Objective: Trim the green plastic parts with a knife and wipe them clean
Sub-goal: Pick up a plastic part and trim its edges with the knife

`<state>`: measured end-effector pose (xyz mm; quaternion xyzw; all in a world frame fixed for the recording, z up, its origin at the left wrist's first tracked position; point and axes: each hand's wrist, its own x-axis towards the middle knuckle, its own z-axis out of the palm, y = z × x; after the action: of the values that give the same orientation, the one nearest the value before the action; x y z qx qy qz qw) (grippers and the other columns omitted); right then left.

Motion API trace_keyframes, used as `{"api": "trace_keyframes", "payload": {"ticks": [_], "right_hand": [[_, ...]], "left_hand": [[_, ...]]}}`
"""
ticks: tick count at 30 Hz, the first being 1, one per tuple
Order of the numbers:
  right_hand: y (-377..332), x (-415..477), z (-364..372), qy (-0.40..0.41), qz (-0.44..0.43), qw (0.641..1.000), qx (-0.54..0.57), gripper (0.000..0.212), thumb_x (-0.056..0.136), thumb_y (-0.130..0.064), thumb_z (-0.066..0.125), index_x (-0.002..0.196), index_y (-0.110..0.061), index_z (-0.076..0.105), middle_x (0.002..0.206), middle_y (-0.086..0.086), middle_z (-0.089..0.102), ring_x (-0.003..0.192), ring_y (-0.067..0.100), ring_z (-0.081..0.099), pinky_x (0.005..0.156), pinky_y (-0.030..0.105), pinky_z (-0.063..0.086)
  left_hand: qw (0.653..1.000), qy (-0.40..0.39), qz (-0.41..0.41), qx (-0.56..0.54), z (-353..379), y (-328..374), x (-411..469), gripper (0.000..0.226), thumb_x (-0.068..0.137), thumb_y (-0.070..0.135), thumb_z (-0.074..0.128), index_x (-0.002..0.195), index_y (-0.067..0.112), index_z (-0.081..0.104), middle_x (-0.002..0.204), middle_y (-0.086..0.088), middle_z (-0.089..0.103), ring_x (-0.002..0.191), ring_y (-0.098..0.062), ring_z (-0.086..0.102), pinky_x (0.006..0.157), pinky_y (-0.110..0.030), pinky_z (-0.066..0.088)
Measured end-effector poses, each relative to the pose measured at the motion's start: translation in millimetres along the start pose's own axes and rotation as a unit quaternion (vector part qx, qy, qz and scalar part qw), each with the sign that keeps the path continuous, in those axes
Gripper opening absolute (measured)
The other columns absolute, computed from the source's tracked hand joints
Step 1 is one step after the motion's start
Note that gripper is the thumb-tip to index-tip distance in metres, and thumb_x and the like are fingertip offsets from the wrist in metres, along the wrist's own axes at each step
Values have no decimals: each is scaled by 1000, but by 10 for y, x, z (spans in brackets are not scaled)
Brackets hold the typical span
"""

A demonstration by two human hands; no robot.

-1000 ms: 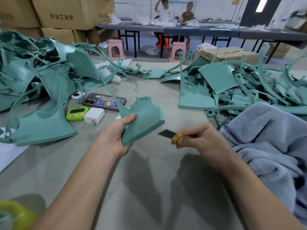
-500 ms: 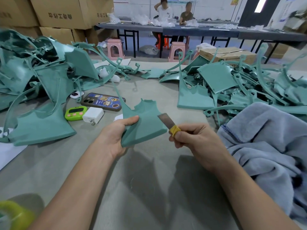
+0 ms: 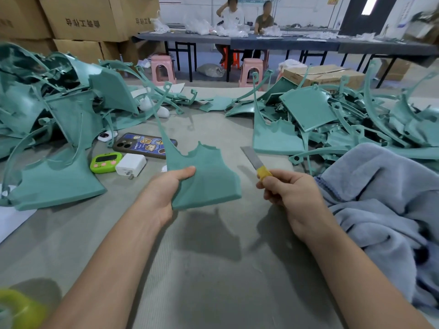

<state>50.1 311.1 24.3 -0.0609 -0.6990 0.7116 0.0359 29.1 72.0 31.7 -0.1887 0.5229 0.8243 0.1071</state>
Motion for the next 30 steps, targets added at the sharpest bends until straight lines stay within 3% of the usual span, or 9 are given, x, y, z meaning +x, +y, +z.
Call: {"api": "trace_keyframes", "payload": {"ticks": [4,7,10,14,16,23,25,27,30], "right_hand": [[-26,-63,50,-101,101,978,155,9,77,-8,73,84,-8,79,92,9,77,81,17,70,74,29,57],[-24,-120,99,-167,128,969,126,11,75,-10,73,80,-11,83,91,8,77,81,16,73,74,30,58],[1,-106,143,-130,128,974,136,12,74,-6,73,78,-11,83,88,8,79,77,14,74,69,27,61],[46,-105,262,-74,143,954,251,17,78,-2,69,71,-10,83,82,7,78,71,13,75,63,27,62],[75,-158,338,-90,164,940,286,14,73,-7,70,78,-7,83,91,11,79,78,17,76,68,32,64],[18,-190,330,-43,182,948,258,27,68,-7,73,93,-1,77,90,12,77,77,20,71,75,33,63],[-14,-157,245,-1,137,968,211,20,76,-7,75,96,-6,79,90,5,78,81,17,69,84,32,60],[-38,-178,207,14,66,986,151,11,87,-7,73,89,-13,82,91,2,79,82,11,67,85,30,54],[-62,-235,225,12,-61,996,56,26,89,-5,73,78,-26,84,79,4,77,70,9,61,70,24,52]], "left_hand": [[996,6,57,67,67,-73,-7,25,88,3,60,108,9,73,104,-14,77,84,-27,76,61,-34,60],[992,-32,84,89,83,-80,-52,41,75,-9,48,111,-1,67,110,-21,74,83,-31,73,65,-35,60],[988,-116,72,66,66,-51,-106,49,69,-15,43,112,-4,64,112,-20,74,95,-31,71,71,-34,62],[960,-265,70,-56,22,29,-164,59,72,4,55,130,-1,59,134,-17,62,117,-31,58,107,-47,45],[951,-292,86,-42,52,-16,-178,67,64,3,66,131,0,58,131,-18,63,115,-32,60,106,-51,45],[985,32,168,-35,254,-182,6,20,87,-4,65,99,10,73,93,-1,79,83,-16,75,69,-28,61],[934,146,312,97,167,-136,38,19,84,1,69,85,18,77,73,18,73,65,-1,67,60,-17,52],[850,165,433,250,78,-125,6,25,84,9,65,99,23,79,61,27,61,54,5,52,53,-8,40],[757,136,504,392,15,-178,-30,52,86,1,61,125,35,70,99,39,66,91,14,62,79,-1,41]]}}
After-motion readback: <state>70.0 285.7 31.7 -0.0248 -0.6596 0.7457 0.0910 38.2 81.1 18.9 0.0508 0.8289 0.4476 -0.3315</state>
